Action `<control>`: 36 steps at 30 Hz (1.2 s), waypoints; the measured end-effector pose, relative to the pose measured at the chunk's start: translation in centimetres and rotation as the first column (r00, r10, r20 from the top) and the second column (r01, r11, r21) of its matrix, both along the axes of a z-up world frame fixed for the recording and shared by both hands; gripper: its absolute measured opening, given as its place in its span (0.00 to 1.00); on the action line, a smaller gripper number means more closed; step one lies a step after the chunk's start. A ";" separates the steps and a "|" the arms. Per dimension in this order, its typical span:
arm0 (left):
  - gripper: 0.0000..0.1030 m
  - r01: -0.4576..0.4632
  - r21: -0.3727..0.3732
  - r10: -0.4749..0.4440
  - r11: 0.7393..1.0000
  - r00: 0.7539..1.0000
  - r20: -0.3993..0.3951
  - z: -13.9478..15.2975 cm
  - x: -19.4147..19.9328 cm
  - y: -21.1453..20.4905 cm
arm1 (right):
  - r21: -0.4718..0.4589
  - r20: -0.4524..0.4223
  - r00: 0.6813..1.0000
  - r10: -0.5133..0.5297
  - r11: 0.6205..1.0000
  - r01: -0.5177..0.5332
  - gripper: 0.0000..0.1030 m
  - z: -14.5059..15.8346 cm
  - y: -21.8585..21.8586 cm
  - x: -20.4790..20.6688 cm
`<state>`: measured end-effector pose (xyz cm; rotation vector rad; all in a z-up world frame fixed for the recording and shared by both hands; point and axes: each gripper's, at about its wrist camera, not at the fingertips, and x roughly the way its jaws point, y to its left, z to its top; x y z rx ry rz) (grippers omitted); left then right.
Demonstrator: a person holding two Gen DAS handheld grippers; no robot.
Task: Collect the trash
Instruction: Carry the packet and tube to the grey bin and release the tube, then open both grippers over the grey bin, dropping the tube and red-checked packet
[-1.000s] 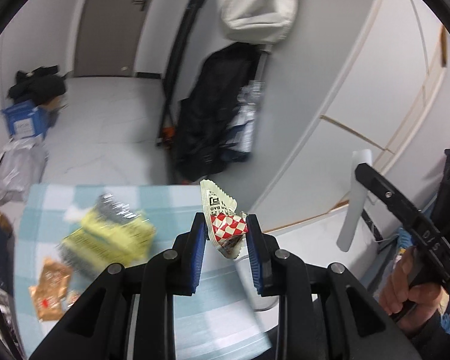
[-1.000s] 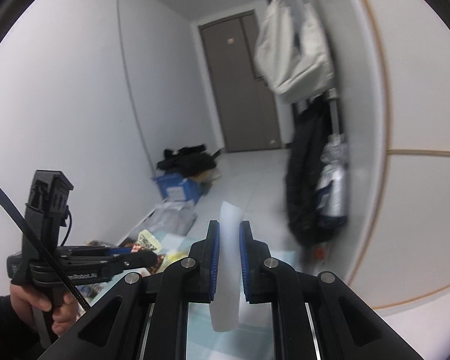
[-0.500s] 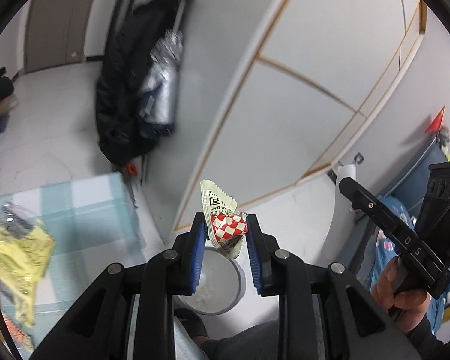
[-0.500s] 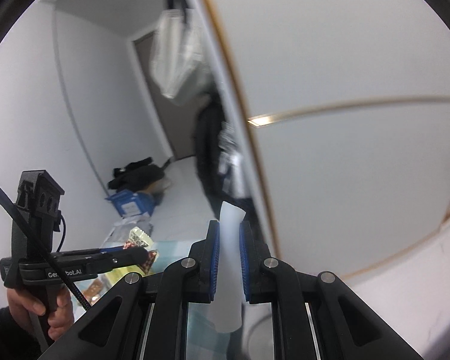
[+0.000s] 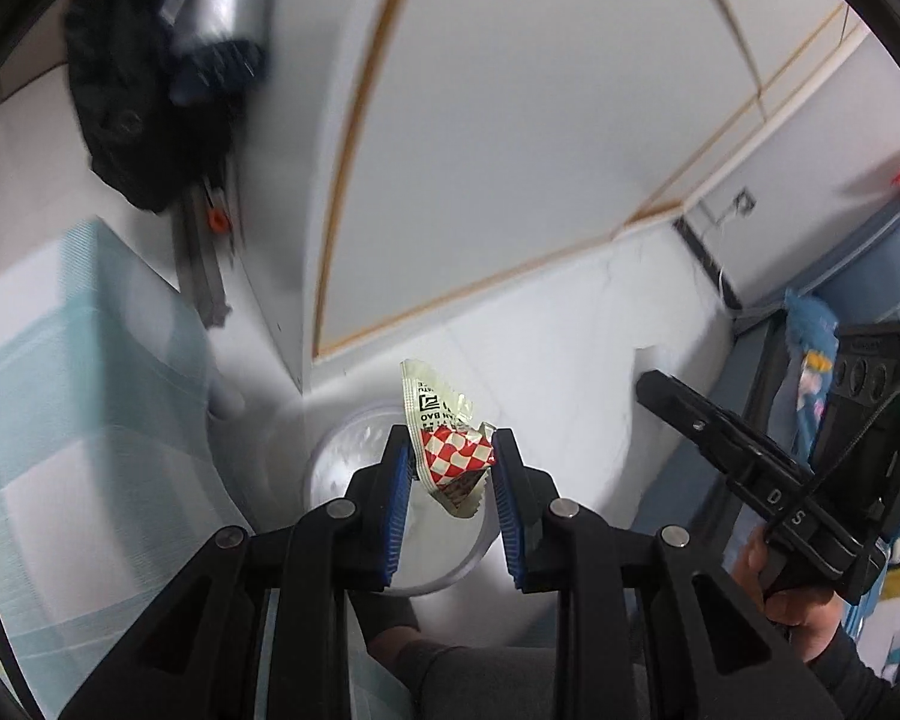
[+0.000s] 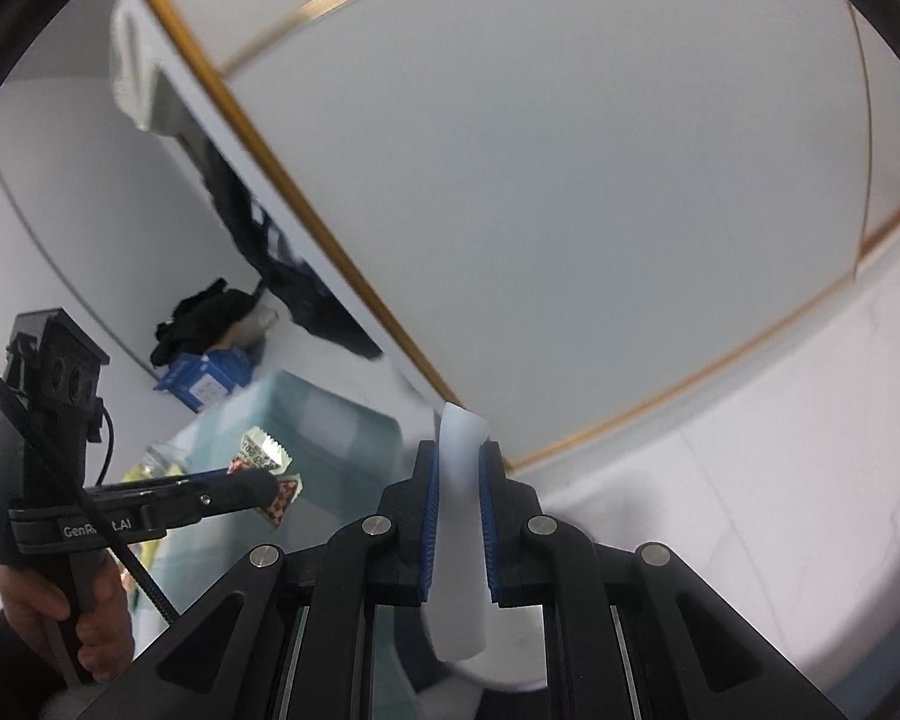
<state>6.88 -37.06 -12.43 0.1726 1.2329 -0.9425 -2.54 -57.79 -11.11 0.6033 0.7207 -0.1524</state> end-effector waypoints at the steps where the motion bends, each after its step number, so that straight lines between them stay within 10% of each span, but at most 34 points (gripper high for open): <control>1: 0.21 0.011 0.017 -0.011 1.000 1.000 -0.006 -0.5 -0.1 -0.4 | 0.020 -0.015 1.000 0.000 1.000 0.000 0.12 -1.1 -0.2 0.3; 19: 0.21 0.091 0.295 -0.041 0.951 0.985 -0.170 -9.1 0.3 -3.9 | 0.182 -0.187 0.982 0.031 0.983 0.003 0.12 -13.5 0.5 4.0; 36: 0.31 0.137 0.393 -0.030 0.909 0.963 -0.266 -11.9 0.0 -4.9 | 0.193 -0.266 0.963 0.052 0.981 0.001 0.18 -16.2 0.8 3.3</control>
